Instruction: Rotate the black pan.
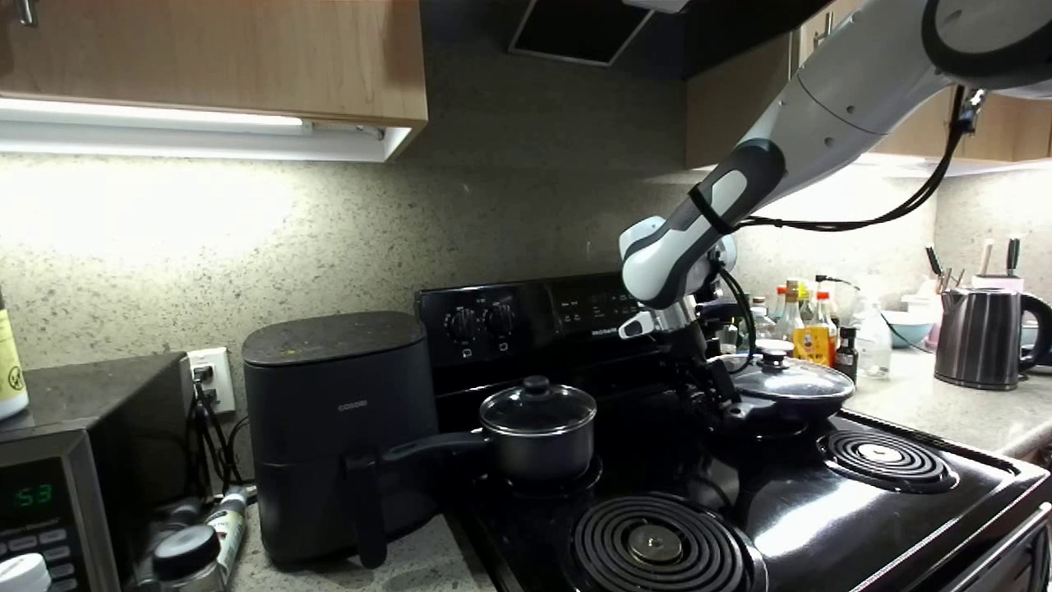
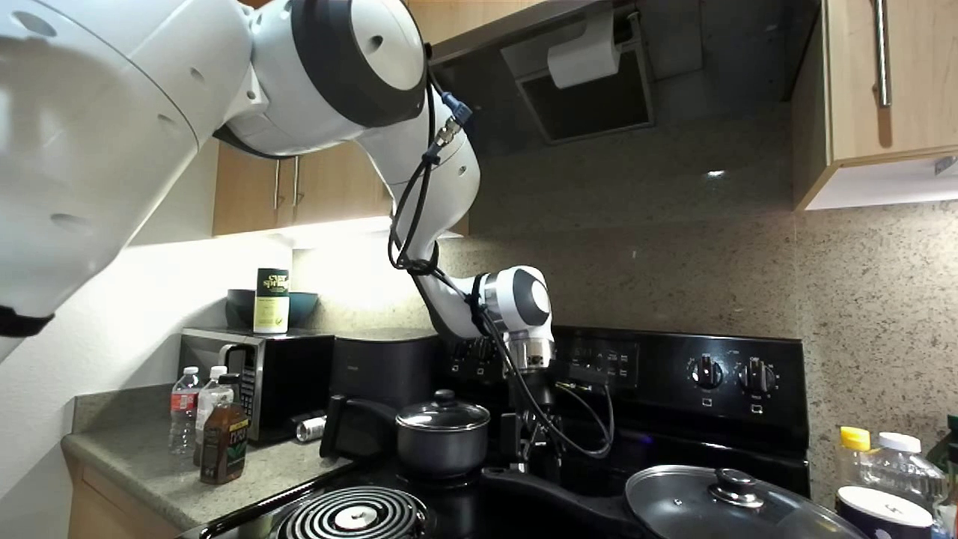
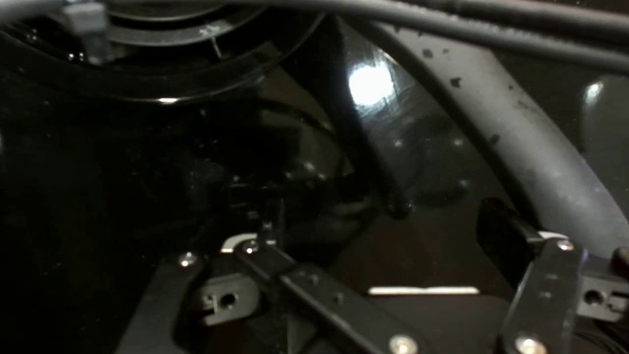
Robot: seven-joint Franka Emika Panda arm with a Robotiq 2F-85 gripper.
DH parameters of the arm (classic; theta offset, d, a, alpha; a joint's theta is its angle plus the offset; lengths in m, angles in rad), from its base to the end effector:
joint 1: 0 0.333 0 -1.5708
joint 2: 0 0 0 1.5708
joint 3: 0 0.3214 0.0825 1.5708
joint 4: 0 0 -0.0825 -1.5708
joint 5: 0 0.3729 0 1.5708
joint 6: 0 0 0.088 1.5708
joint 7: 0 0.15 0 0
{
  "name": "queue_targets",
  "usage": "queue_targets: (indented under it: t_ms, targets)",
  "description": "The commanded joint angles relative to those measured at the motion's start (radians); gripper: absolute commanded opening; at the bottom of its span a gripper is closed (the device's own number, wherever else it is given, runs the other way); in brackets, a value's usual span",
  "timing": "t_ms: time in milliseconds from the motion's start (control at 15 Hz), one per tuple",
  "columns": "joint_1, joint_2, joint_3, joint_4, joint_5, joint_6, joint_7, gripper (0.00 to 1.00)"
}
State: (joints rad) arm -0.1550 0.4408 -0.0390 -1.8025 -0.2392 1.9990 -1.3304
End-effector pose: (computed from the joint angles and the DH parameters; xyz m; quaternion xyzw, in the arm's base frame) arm 0.5901 -0.1391 0.2567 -0.7958 -0.5830 0.1637 0.0040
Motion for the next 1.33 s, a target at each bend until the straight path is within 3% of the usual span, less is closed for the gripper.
queue_targets:
  t_ms: [0,733,1267]
  targets:
    - [-0.019,-0.084,0.004,-0.103,0.026,0.004,-0.018,1.00]
    - [-0.054,-0.221,-0.054,-0.319,0.036,0.005,-0.014,1.00]
    - [-0.069,-0.254,-0.102,-0.363,0.018,0.009,-0.020,1.00]
